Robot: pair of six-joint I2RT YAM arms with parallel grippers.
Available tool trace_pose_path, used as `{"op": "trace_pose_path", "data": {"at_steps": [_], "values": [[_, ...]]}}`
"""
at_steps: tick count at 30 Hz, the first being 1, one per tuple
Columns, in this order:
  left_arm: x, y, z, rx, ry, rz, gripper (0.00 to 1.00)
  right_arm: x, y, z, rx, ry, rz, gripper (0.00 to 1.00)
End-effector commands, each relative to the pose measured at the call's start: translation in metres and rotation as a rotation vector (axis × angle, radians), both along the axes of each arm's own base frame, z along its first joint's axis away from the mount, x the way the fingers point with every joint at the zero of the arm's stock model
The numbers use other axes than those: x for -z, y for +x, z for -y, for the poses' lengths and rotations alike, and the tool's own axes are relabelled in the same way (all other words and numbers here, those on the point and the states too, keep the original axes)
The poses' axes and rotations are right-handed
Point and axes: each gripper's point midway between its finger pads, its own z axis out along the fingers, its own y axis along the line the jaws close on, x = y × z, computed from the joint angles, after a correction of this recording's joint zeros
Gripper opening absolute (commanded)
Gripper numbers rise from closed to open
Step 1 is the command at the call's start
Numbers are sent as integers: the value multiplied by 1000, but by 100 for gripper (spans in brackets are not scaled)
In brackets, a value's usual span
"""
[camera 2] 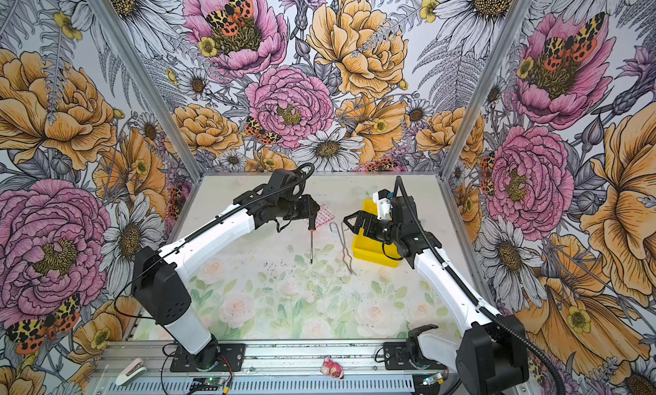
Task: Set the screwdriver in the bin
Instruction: 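Bring the right gripper to the screwdriver handle held by the left gripper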
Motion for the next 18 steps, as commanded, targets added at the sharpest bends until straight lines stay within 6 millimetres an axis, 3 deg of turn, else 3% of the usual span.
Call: {"op": "trace_pose_path", "data": {"at_steps": [1,10,18], "values": [[-24,6,15,-4,-122,27,0,-33,-4,-28,-114,59,97,99],[-30,-1,37,43,-166,30,0,-36,-6,-66,-222,68,111,94],[-32,-12,48,69,-194,17,0,-32,-4,-82,-271,70,107,71]]}}
